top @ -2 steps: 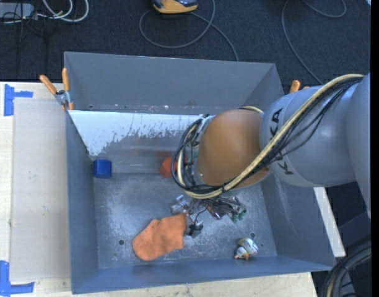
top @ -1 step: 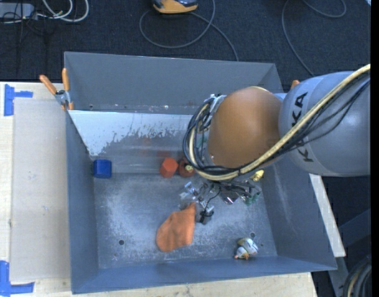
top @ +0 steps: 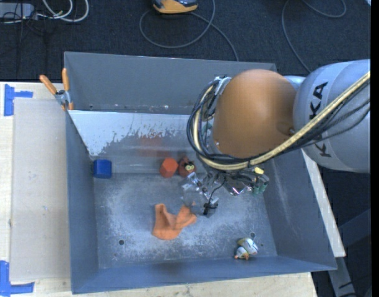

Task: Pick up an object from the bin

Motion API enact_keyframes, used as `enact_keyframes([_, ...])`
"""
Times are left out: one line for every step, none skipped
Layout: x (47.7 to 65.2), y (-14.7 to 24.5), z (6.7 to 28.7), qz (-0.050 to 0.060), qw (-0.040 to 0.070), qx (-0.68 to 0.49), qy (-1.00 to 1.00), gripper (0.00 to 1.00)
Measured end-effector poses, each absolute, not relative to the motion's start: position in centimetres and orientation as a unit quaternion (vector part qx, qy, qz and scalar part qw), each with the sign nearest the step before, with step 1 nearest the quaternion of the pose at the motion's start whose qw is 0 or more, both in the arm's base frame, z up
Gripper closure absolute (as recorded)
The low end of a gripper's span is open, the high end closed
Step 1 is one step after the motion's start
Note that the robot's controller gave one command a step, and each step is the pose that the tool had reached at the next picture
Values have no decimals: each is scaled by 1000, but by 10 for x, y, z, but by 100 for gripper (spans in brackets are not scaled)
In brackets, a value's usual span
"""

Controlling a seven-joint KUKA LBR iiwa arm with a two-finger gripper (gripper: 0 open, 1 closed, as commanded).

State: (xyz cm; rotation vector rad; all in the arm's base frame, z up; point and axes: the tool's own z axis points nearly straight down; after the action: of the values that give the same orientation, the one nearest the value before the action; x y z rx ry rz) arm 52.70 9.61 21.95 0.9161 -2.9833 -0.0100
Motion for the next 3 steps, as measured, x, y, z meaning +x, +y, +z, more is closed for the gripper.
enact_keyframes([532, 102, 106, -3, 6, 291, -957, 0])
enact_keyframes([530, 103, 76, -4, 9, 290, -957, 0])
enact_keyframes([530, 104, 77, -3, 8, 294, -956, 0])
